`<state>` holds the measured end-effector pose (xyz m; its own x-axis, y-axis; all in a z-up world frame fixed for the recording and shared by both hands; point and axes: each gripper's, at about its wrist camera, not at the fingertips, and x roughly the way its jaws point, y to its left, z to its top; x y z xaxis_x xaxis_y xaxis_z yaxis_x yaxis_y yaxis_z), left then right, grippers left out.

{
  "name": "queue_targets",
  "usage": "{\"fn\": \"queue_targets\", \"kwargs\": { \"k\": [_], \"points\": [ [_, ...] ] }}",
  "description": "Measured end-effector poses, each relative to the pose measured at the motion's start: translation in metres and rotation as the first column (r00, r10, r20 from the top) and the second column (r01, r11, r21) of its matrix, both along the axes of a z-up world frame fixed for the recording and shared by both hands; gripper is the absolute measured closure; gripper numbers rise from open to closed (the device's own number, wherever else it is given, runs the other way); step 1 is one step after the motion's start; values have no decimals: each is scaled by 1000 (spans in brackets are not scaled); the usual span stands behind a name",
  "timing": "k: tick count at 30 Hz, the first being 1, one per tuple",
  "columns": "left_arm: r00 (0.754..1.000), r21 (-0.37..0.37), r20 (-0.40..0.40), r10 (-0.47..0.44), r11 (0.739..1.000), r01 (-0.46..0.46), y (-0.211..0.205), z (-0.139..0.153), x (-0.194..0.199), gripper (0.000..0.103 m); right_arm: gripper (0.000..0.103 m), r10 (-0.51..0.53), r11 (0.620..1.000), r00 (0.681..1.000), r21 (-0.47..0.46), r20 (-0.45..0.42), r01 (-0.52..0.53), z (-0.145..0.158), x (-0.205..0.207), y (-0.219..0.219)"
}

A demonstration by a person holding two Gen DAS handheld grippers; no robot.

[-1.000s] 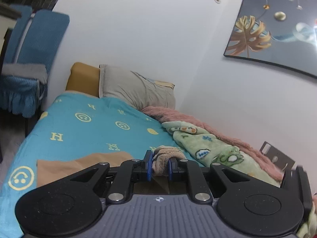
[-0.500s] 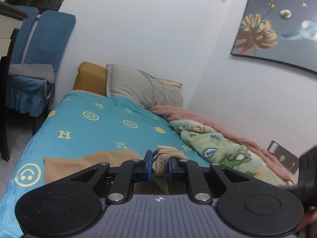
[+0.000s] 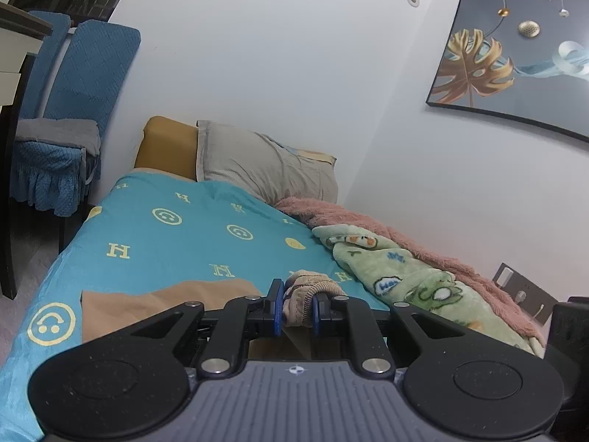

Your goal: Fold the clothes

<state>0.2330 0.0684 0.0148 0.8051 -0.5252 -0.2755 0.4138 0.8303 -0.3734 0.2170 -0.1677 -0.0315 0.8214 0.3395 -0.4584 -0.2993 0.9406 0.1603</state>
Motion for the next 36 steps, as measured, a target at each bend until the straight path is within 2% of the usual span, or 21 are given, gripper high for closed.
{"fn": "queue_targets", "kwargs": {
  "k": [2, 4, 6, 10, 12, 16, 19, 20, 22, 24, 25, 26, 29, 30, 31, 34, 36],
  "points": [
    [1000, 2, -9, 9, 1000, -9, -1, -3, 1, 87, 16, -96, 995, 995, -2, -22, 96, -7, 9, -6],
    [999, 11, -33, 22, 1000, -21, -4, -7, 3, 87, 16, -202, 976, 976, 60, -78, 207, -14, 18, -26],
    [998, 22, -52, 24, 999, -23, -9, -12, 4, 87, 16, -300, 942, 947, 125, -115, 313, -15, 21, -48],
    [1000, 12, -2, -4, 1000, 4, -17, -12, -7, 88, 16, -424, 869, 896, 220, -133, 443, -12, 15, -80],
    [999, -3, 46, -23, 1000, 24, -21, -5, -17, 88, 16, -461, 858, 873, 172, -160, 484, -18, 19, -83],
    [994, -23, 104, -28, 999, 30, -23, 4, -33, 88, 16, -494, 859, 831, 6, -257, 513, -40, 32, -81],
    [995, -60, 102, 6, 998, 0, -14, 5, -37, 88, 17, -493, 870, 810, -189, -317, 455, -60, 43, -72],
    [995, -72, 94, 17, 997, -10, -9, 6, -37, 88, 17, -494, 869, 809, -226, -320, 441, -63, 42, -71],
    [996, -79, 76, 35, 996, -29, -3, 5, -34, 88, 17, -507, 861, 803, -225, -314, 456, -59, 37, -76],
    [997, -81, 59, 52, 996, -47, 3, 5, -32, 88, 17, -565, 825, 785, -194, -254, 531, -43, 26, -84],
    [997, -80, 47, 58, 995, -54, 5, 5, -30, 88, 20, -589, 808, 787, -157, -183, 568, -30, 18, -88],
    [998, -74, 29, 62, 995, -60, 8, 3, -27, 88, 27, -607, 795, 788, -111, -103, 597, -16, 8, -91],
    [997, -42, -34, 65, 997, -66, 12, -3, -19, 86, 28, -611, 790, 788, 5, 76, 612, 20, -18, -93],
    [996, -21, -56, 65, 998, -67, 13, -6, -17, 82, 28, -611, 790, 782, 29, 120, 613, 26, -25, -93],
    [995, 11, -75, 72, 997, -71, 13, -9, -15, 77, 28, -608, 792, 779, 41, 156, 610, 30, -30, -90],
    [989, 78, -118, 85, 994, -76, 9, -19, -14, 75, 28, -582, 808, 784, 41, 215, 588, 33, -37, -81],
    [988, 93, -141, 69, 994, -56, 8, -24, -14, 62, 28, -564, 820, 797, 29, 216, 572, 32, -35, -77]
  ]
}}
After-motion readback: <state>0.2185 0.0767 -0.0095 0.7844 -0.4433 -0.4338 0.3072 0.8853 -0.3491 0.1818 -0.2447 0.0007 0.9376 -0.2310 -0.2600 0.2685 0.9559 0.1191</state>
